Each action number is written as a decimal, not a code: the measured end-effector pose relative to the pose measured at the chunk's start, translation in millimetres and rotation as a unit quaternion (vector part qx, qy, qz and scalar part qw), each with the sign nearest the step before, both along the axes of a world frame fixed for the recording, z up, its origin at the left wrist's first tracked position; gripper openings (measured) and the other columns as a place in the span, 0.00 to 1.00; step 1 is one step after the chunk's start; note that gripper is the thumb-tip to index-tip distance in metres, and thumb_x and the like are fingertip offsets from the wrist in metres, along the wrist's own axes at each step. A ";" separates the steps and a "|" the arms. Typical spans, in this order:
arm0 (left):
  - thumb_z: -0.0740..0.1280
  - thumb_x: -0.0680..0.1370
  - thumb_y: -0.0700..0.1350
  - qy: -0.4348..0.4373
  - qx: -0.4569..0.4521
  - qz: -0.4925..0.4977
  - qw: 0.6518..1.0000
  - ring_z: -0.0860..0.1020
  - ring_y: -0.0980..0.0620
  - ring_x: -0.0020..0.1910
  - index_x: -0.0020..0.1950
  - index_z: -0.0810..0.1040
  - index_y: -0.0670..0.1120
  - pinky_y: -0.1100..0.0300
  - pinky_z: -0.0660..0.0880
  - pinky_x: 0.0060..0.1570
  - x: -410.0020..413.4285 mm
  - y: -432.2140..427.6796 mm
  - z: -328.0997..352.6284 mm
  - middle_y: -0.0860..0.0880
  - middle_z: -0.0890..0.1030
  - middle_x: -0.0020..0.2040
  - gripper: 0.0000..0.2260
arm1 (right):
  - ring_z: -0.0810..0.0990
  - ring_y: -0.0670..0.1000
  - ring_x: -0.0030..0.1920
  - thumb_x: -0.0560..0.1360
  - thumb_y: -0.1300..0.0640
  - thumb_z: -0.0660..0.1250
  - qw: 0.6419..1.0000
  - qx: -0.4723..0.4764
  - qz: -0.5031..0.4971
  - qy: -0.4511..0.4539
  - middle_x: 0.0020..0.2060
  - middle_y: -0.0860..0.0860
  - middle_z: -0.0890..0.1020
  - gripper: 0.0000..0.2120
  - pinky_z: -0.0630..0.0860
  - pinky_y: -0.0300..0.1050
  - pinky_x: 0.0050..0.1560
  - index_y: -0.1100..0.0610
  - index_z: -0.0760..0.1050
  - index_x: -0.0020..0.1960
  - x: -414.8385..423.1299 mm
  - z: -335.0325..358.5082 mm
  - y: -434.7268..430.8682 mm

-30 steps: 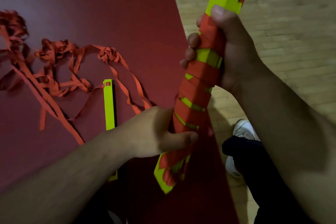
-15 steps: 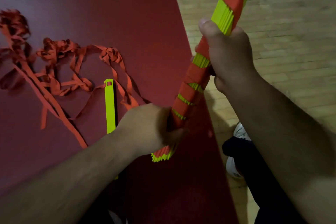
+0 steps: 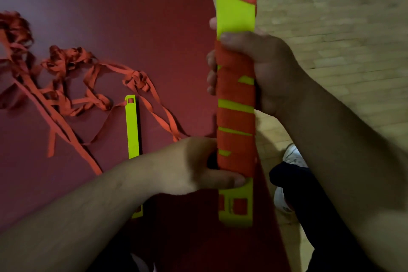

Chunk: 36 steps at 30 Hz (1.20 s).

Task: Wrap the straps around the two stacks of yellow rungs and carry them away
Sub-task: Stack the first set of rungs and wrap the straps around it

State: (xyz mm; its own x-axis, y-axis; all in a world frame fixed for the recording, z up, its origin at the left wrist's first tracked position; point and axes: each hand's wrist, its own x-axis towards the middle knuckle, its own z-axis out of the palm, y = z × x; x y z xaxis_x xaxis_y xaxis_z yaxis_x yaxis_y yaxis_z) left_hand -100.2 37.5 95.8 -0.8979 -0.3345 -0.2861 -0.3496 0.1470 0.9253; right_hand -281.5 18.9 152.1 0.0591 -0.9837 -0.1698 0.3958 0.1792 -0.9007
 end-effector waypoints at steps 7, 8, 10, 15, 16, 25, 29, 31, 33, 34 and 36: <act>0.67 0.66 0.76 -0.147 -0.190 0.076 0.968 0.77 0.65 0.34 0.42 0.74 0.55 0.64 0.73 0.34 0.7 -2.9 -1.2 0.62 0.80 0.34 0.25 | 0.82 0.56 0.31 0.72 0.54 0.71 0.939 -0.038 -0.258 0.224 0.35 0.54 0.79 0.09 0.81 0.52 0.34 0.53 0.72 0.48 8.2 -20.0 -8.6; 0.65 0.65 0.78 -0.160 -0.202 0.093 0.962 0.78 0.62 0.34 0.43 0.75 0.55 0.59 0.74 0.35 -0.3 -1.9 -1.2 0.58 0.81 0.34 0.27 | 0.83 0.55 0.32 0.72 0.49 0.70 0.930 -0.041 -0.276 0.238 0.36 0.53 0.80 0.11 0.82 0.54 0.35 0.52 0.72 0.50 7.4 -20.2 -8.5; 0.64 0.64 0.78 -0.198 -0.246 0.128 0.940 0.78 0.57 0.33 0.43 0.74 0.55 0.57 0.72 0.32 -3.2 1.1 -2.4 0.54 0.78 0.32 0.27 | 0.83 0.57 0.35 0.74 0.44 0.65 0.939 -0.034 -0.273 0.205 0.39 0.55 0.80 0.18 0.83 0.56 0.38 0.55 0.72 0.57 6.7 -19.7 -8.0; 0.70 0.70 0.66 -0.086 -0.171 0.089 0.977 0.80 0.56 0.35 0.45 0.79 0.53 0.52 0.76 0.37 0.7 -6.8 -1.9 0.51 0.82 0.36 0.18 | 0.82 0.60 0.41 0.75 0.45 0.64 0.991 -0.035 -0.124 -0.029 0.43 0.60 0.80 0.28 0.79 0.58 0.45 0.65 0.69 0.64 -6.4 -3.6 -6.2; 0.71 0.71 0.63 -0.048 -0.104 0.045 0.992 0.81 0.59 0.38 0.47 0.80 0.56 0.55 0.78 0.40 3.9 -8.4 0.3 0.53 0.84 0.39 0.13 | 0.82 0.60 0.43 0.75 0.47 0.64 0.995 -0.039 -0.075 -0.047 0.45 0.60 0.80 0.26 0.78 0.59 0.47 0.62 0.67 0.66 -11.5 0.3 -5.3; 0.68 0.72 0.68 -0.121 -0.179 0.015 0.976 0.77 0.64 0.36 0.43 0.74 0.56 0.67 0.70 0.36 4.2 -8.6 -11.1 0.56 0.80 0.37 0.17 | 0.80 0.55 0.32 0.77 0.55 0.70 0.973 -0.015 -0.190 0.134 0.35 0.54 0.78 0.06 0.80 0.53 0.37 0.57 0.74 0.48 -3.6 -1.7 -5.6; 0.60 0.63 0.80 -0.172 -0.231 0.015 0.957 0.82 0.54 0.48 0.55 0.73 0.57 0.56 0.78 0.45 4.1 -6.4 -12.9 0.54 0.84 0.46 0.34 | 0.83 0.54 0.37 0.66 0.45 0.73 0.919 -0.014 -0.308 0.244 0.31 0.44 0.79 0.10 0.82 0.63 0.43 0.50 0.77 0.38 -2.4 -11.5 -9.7; 0.58 0.62 0.81 -0.213 -0.320 0.035 0.923 0.82 0.49 0.49 0.53 0.72 0.56 0.53 0.78 0.44 3.8 -6.7 -12.2 0.53 0.83 0.45 0.34 | 0.82 0.49 0.36 0.66 0.42 0.72 0.892 0.007 -0.353 0.283 0.31 0.42 0.78 0.13 0.83 0.56 0.43 0.50 0.75 0.40 -3.8 -11.0 -10.8; 0.60 0.63 0.80 -0.213 -0.356 0.037 0.909 0.81 0.49 0.47 0.50 0.71 0.56 0.54 0.77 0.42 3.4 -9.9 -9.4 0.53 0.81 0.41 0.30 | 0.82 0.46 0.36 0.68 0.41 0.72 0.884 0.018 -0.369 0.285 0.33 0.42 0.78 0.14 0.82 0.50 0.40 0.50 0.76 0.42 -5.7 -8.9 -9.5; 0.62 0.64 0.78 -0.194 -0.336 0.034 0.921 0.82 0.50 0.45 0.50 0.73 0.55 0.54 0.77 0.41 3.8 -11.5 -8.4 0.53 0.81 0.40 0.30 | 0.82 0.46 0.36 0.69 0.41 0.71 0.890 0.012 -0.360 0.278 0.33 0.42 0.78 0.13 0.81 0.49 0.39 0.50 0.75 0.43 -6.9 -7.9 -8.1; 0.65 0.66 0.75 -0.141 -0.235 0.030 0.961 0.83 0.53 0.43 0.53 0.79 0.53 0.53 0.78 0.41 4.9 -10.6 -4.2 0.53 0.84 0.41 0.29 | 0.81 0.50 0.38 0.71 0.42 0.70 0.912 -0.012 -0.323 0.254 0.33 0.44 0.77 0.12 0.81 0.52 0.40 0.50 0.75 0.42 -9.3 -4.9 -5.6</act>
State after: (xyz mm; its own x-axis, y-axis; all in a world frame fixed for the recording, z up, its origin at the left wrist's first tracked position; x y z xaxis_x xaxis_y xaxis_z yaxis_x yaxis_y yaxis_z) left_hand -95.3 26.9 91.6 -0.7820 -0.5353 -0.3193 -0.5975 0.4980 0.6285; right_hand -290.9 13.3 147.2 -0.6144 -0.7889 0.0082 -0.0569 0.0339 -0.9978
